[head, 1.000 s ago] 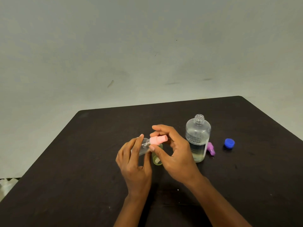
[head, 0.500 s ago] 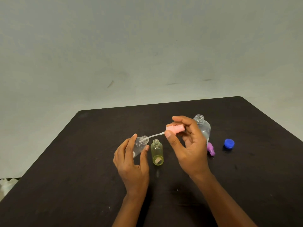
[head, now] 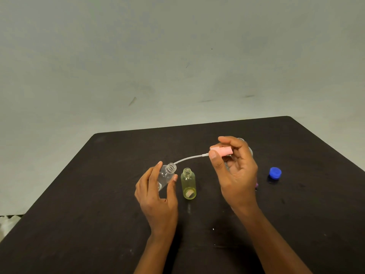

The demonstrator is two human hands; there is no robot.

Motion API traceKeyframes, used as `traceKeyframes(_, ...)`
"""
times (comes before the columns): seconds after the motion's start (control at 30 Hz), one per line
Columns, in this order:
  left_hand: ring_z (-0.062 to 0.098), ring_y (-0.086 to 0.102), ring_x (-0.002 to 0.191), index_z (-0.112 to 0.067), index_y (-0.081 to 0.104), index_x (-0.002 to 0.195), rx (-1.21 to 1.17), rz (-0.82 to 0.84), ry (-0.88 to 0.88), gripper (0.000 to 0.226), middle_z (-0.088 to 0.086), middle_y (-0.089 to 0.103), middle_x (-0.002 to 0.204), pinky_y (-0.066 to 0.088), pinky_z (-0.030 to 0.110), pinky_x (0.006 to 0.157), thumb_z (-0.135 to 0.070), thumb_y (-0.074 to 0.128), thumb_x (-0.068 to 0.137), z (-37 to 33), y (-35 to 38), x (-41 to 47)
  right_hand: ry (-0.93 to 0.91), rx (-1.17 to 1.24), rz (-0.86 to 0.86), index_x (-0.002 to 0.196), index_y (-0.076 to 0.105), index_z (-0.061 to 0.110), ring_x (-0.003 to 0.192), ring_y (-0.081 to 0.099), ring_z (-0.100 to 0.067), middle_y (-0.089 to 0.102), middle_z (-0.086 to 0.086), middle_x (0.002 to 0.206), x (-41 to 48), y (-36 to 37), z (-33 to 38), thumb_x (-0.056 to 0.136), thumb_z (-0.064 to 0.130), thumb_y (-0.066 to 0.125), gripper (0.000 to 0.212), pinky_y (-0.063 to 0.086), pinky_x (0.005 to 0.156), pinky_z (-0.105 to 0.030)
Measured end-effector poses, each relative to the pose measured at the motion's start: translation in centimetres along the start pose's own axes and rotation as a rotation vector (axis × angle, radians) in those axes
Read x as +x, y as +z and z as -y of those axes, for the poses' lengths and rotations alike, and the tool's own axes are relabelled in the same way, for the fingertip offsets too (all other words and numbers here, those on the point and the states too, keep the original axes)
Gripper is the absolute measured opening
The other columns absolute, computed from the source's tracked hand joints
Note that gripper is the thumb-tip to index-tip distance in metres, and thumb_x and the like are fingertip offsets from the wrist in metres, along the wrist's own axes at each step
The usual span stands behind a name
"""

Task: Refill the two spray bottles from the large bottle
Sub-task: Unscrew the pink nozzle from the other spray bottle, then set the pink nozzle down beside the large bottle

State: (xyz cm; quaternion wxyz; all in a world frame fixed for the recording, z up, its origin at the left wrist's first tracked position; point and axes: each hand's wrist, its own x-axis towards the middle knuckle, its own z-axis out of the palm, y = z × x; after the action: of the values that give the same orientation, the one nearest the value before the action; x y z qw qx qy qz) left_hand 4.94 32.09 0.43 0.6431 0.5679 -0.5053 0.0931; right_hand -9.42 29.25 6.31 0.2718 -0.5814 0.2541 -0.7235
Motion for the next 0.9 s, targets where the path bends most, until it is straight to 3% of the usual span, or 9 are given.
traceKeyframes(0.17, 0.011, 0.05, 0.107, -0.013, 0.059, 0.121, 0.004, -0.002, -0.01, 0.042, 0.001, 0.058, 0.114, 0.049, 0.048, 0.088, -0.032, 0.061, 0.083, -0.2, 0.0, 0.0, 0.002, 0.001, -0.013, 0.106, 0.059, 0.017, 0.092, 0.067, -0.01, 0.064, 0.02, 0.099, 0.0, 0.0, 0.2, 0.086, 0.013, 0.069, 0.023, 0.052, 0.08, -0.02)
traceKeyframes(0.27, 0.013, 0.053, 0.106, -0.014, 0.059, 0.121, -0.009, -0.005, -0.018, 0.042, 0.001, 0.059, 0.115, 0.049, 0.047, 0.089, -0.032, 0.062, 0.083, -0.3, -0.1, 0.1, -0.047, -0.038, -0.073, 0.102, 0.063, 0.018, 0.086, 0.065, -0.022, 0.064, 0.005, 0.1, 0.2, -0.2, 0.0, 0.088, 0.015, 0.067, 0.015, 0.055, 0.071, -0.037)
traceKeyframes(0.33, 0.015, 0.053, 0.106, -0.013, 0.059, 0.12, -0.015, -0.007, -0.033, 0.041, 0.004, 0.061, 0.114, 0.049, 0.045, 0.089, -0.032, 0.062, 0.083, -0.3, -0.1, 0.1, -0.101, -0.062, -0.124, 0.101, 0.064, 0.017, 0.085, 0.063, -0.025, 0.059, -0.012, 0.102, 0.5, -0.4, 0.1, 0.089, 0.01, 0.065, 0.015, 0.055, 0.068, -0.032)
traceKeyframes(0.43, 0.015, 0.054, 0.106, -0.014, 0.059, 0.12, -0.021, -0.008, -0.049, 0.041, 0.005, 0.062, 0.114, 0.048, 0.046, 0.09, -0.032, 0.063, 0.083, -0.3, -0.1, 0.2, -0.179, -0.113, -0.249, 0.105, 0.058, 0.005, 0.098, 0.059, -0.014, 0.053, -0.023, 0.108, 1.0, -1.0, 0.2, 0.085, -0.008, 0.064, 0.025, 0.053, 0.078, -0.025)
traceKeyframes(0.53, 0.013, 0.054, 0.106, -0.014, 0.06, 0.119, -0.026, -0.009, -0.064, 0.041, 0.004, 0.062, 0.114, 0.048, 0.047, 0.09, -0.033, 0.063, 0.083, -0.3, -0.1, 0.2, -0.19, -0.16, -0.381, 0.108, 0.057, 0.012, 0.099, 0.057, -0.039, 0.05, -0.026, 0.111, 1.7, -2.2, -0.5, 0.086, -0.001, 0.065, 0.027, 0.053, 0.083, -0.049)
traceKeyframes(0.6, 0.011, 0.053, 0.107, -0.014, 0.06, 0.12, -0.036, -0.013, -0.089, 0.042, 0.003, 0.062, 0.115, 0.048, 0.049, 0.089, -0.034, 0.063, 0.083, -0.3, -0.1, 0.2, -0.181, -0.149, -0.452, 0.109, 0.055, 0.021, 0.096, 0.057, -0.046, 0.047, -0.025, 0.114, 2.2, -3.0, -0.7, 0.087, 0.001, 0.063, 0.03, 0.055, 0.08, -0.048)
traceKeyframes(0.67, 0.005, 0.051, 0.107, -0.015, 0.059, 0.12, -0.056, -0.023, -0.121, 0.043, 0.001, 0.061, 0.116, 0.048, 0.049, 0.09, -0.036, 0.063, 0.083, -0.4, -0.2, 0.2, -0.125, -0.2, -0.504, 0.109, 0.054, 0.023, 0.095, 0.06, -0.034, 0.046, -0.019, 0.114, 2.5, -3.8, -0.7, 0.087, -0.001, 0.061, 0.032, 0.055, 0.081, -0.029)
traceKeyframes(0.77, -0.001, 0.049, 0.108, -0.018, 0.058, 0.121, -0.095, -0.051, -0.195, 0.044, -0.005, 0.06, 0.116, 0.047, 0.049, 0.092, -0.04, 0.061, 0.083, -0.7, -0.3, 0.4, 0.092, -0.55, -0.489, 0.117, 0.059, 0.014, 0.088, 0.054, -0.012, 0.048, -0.005, 0.112, 2.9, -6.1, -1.7, 0.088, 0.006, 0.061, 0.03, 0.042, 0.074, -0.008)
traceKeyframes(0.9, 0.007, 0.052, 0.105, -0.022, 0.056, 0.121, -0.101, -0.092, -0.29, 0.046, -0.011, 0.058, 0.113, 0.045, 0.045, 0.095, -0.046, 0.058, 0.082, -0.5, -0.7, 0.8, 0.424, -0.916, -0.284, 0.11, 0.067, 0.014, 0.093, 0.058, -0.031, 0.06, -0.015, 0.107, 3.0, -9.2, -3.8, 0.088, 0.013, 0.06, 0.023, 0.043, 0.078, -0.032)
